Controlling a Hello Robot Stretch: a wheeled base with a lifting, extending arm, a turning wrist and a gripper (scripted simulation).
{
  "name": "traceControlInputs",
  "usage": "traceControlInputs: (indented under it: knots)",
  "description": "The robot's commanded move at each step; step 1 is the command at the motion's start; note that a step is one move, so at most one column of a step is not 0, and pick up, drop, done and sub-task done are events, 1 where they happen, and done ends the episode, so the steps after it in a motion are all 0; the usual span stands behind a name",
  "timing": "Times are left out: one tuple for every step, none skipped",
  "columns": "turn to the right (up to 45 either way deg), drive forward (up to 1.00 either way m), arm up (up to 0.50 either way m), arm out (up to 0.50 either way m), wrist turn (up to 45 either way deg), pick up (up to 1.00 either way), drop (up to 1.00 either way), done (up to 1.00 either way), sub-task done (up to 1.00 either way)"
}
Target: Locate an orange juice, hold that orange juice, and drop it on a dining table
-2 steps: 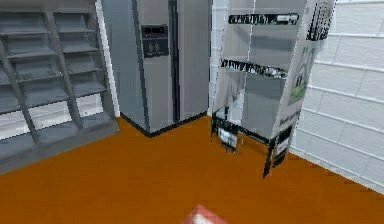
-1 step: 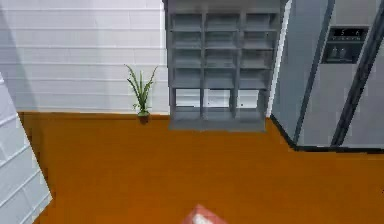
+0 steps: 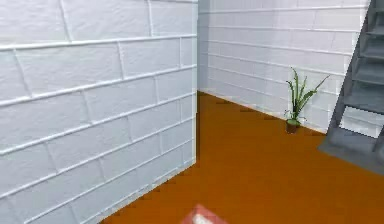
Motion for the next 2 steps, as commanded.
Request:
traceControlInputs:
  knots:
    - [-45.0, 0.0, 0.0, 0.0, 0.0, 0.0, 0.0, 0.0, 0.0]
    - [-42.0, 0.0, 0.0, 0.0, 0.0, 0.0, 0.0, 0.0, 0.0]
